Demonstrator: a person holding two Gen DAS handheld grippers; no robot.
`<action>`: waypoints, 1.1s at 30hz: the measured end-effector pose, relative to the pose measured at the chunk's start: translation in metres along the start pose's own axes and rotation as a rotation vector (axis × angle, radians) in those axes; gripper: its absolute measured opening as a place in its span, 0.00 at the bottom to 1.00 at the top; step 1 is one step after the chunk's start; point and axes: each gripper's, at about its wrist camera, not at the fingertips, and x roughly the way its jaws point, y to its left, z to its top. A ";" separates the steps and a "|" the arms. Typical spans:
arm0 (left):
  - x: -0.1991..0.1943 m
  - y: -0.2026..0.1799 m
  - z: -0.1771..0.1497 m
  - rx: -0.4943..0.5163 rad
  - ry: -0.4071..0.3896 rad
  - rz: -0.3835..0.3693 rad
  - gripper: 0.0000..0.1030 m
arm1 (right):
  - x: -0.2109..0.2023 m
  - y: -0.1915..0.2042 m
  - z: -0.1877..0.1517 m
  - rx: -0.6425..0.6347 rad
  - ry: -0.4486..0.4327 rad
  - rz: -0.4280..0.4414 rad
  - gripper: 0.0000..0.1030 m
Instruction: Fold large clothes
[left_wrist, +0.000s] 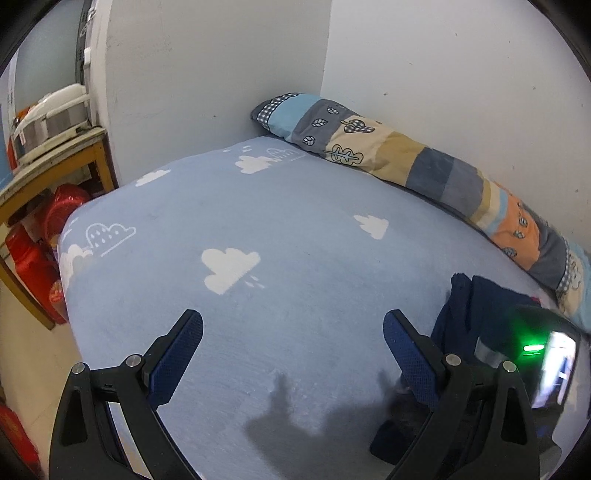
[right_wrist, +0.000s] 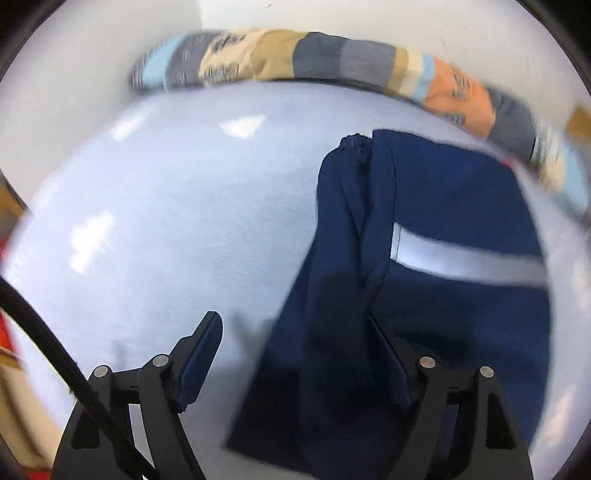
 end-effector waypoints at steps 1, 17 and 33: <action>-0.001 0.002 0.000 -0.011 0.001 -0.011 0.95 | -0.007 -0.014 0.002 0.061 -0.006 0.084 0.78; 0.002 -0.047 -0.013 0.134 0.013 -0.063 0.95 | -0.056 -0.091 -0.032 0.071 -0.005 0.135 0.25; 0.017 -0.051 -0.018 0.141 0.061 -0.045 0.95 | -0.029 -0.091 0.077 -0.008 -0.043 0.188 0.31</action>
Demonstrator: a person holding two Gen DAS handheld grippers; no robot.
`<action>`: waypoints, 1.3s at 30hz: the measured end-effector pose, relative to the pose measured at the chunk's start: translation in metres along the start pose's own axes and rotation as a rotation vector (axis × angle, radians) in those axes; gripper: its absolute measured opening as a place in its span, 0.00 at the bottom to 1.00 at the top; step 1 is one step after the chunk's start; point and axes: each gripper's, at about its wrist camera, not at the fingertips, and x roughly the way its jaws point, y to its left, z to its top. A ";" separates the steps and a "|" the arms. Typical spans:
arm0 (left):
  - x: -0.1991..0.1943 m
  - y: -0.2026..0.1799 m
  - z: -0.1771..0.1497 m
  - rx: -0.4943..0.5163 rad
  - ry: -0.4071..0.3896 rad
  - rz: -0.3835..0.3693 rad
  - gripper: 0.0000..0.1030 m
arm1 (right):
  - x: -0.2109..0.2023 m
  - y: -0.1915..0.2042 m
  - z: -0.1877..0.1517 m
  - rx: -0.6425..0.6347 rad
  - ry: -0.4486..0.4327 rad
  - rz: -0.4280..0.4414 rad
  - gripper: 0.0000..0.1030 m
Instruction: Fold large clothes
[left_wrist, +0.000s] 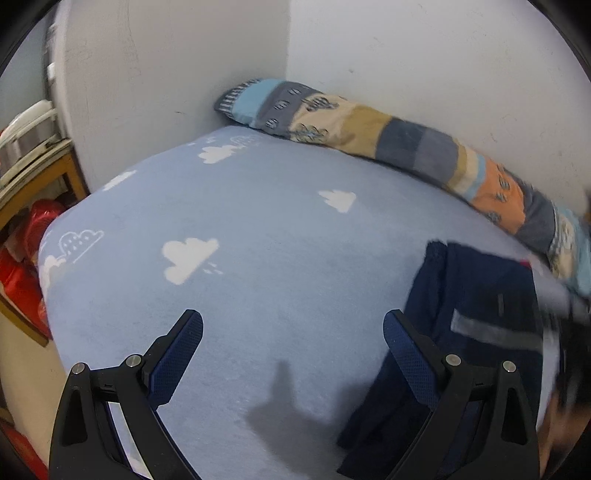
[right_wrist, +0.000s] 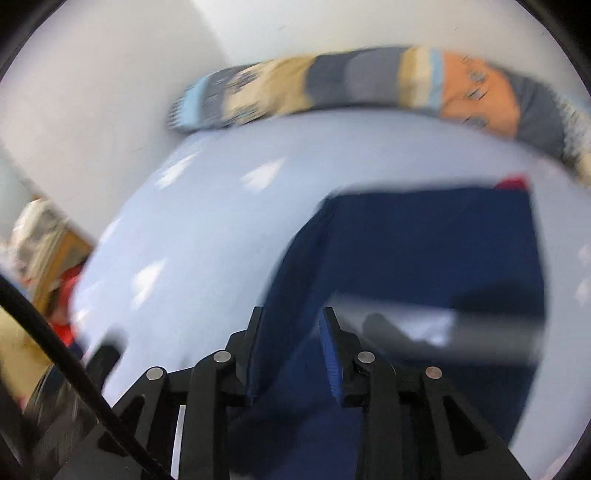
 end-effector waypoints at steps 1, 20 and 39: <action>0.001 -0.008 -0.002 0.035 0.002 0.001 0.95 | 0.009 -0.008 0.012 0.011 -0.011 -0.033 0.31; 0.008 -0.048 -0.011 0.172 0.012 0.004 0.95 | 0.006 -0.111 0.051 0.104 0.005 -0.167 0.54; 0.006 -0.034 -0.011 0.143 0.031 -0.011 0.95 | -0.072 -0.095 -0.068 0.002 0.002 -0.094 0.53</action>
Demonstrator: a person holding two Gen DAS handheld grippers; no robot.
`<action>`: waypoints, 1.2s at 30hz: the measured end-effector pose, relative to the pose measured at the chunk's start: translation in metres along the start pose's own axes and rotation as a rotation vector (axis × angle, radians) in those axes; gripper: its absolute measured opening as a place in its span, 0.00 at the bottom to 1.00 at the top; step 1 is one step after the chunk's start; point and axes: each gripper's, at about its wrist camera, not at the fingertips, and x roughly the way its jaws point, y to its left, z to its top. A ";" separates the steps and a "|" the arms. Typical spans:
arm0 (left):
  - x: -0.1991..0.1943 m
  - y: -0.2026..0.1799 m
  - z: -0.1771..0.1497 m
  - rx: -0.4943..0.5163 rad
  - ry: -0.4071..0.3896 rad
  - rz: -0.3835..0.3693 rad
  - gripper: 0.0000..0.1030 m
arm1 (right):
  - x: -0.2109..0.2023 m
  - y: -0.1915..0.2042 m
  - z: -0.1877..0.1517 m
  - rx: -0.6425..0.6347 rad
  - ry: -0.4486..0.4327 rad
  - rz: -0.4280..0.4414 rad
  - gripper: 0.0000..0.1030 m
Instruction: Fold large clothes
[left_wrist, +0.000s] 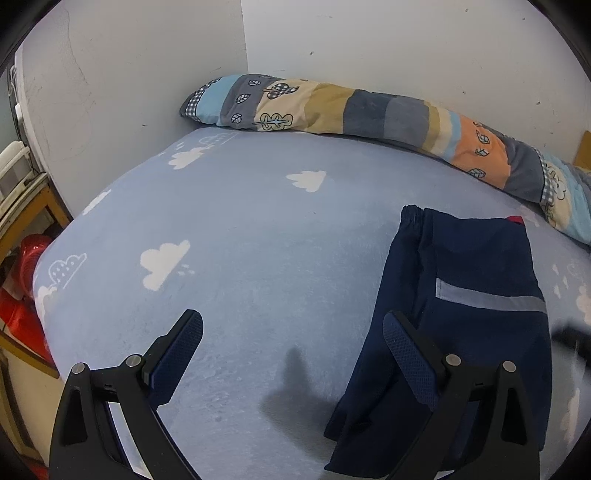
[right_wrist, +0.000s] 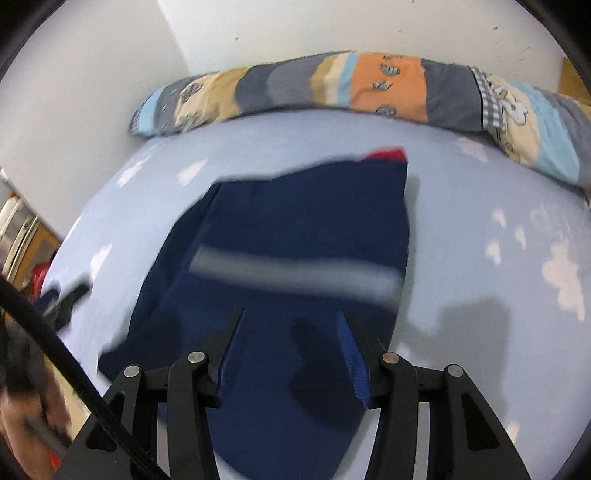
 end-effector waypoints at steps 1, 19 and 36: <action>0.000 -0.001 0.000 0.002 0.000 0.002 0.95 | 0.001 0.001 -0.015 -0.004 0.010 0.002 0.53; 0.027 -0.003 -0.009 -0.019 0.124 -0.129 0.95 | -0.029 -0.037 -0.065 0.063 0.071 0.201 0.63; 0.058 -0.041 -0.034 0.145 0.197 -0.044 0.95 | 0.003 -0.031 -0.090 0.032 0.083 0.266 0.67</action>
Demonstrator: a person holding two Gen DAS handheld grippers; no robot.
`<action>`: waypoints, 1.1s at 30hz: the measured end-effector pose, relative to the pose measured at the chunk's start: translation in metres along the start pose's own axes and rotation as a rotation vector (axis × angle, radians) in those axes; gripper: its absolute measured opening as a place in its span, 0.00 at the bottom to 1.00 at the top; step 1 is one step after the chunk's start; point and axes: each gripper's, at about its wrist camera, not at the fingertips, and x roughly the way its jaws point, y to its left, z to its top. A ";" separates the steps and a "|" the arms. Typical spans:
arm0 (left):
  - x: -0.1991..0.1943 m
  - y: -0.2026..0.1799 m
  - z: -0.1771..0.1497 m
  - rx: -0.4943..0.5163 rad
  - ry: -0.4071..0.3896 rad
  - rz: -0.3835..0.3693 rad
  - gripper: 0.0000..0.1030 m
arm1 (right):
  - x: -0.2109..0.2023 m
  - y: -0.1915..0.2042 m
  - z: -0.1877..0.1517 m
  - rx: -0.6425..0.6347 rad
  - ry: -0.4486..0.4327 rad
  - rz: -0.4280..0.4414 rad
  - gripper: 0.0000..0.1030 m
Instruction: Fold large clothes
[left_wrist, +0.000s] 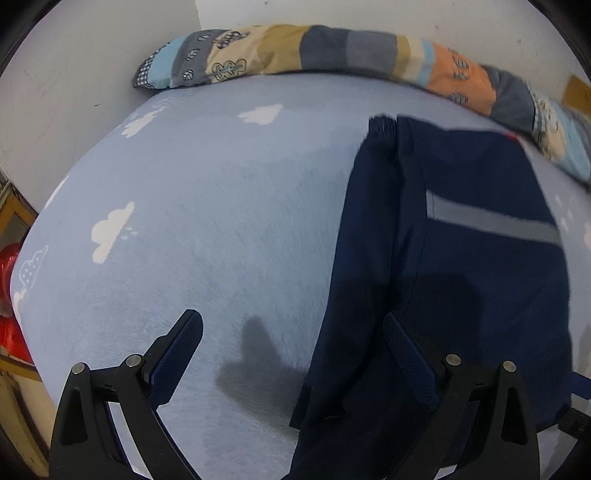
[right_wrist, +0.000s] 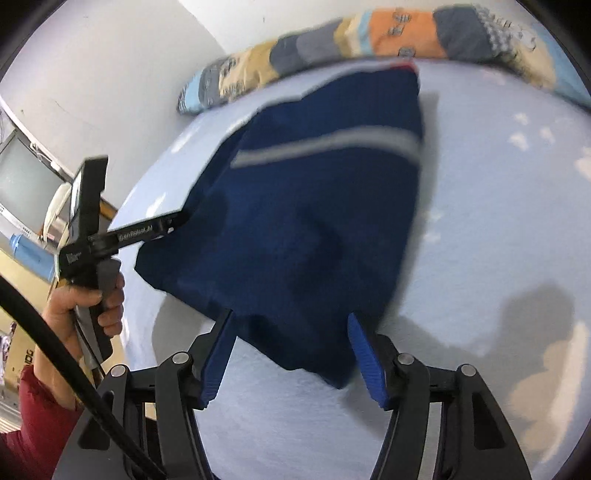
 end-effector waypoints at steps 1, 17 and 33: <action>0.002 0.000 -0.001 0.004 0.003 0.001 0.95 | 0.002 0.002 0.000 -0.010 0.003 -0.023 0.67; -0.022 -0.043 -0.007 0.249 -0.145 0.127 0.95 | -0.036 -0.021 0.008 0.092 -0.112 0.001 0.67; -0.009 -0.060 -0.016 0.340 -0.126 0.162 0.95 | -0.031 -0.016 0.005 0.063 -0.087 -0.005 0.67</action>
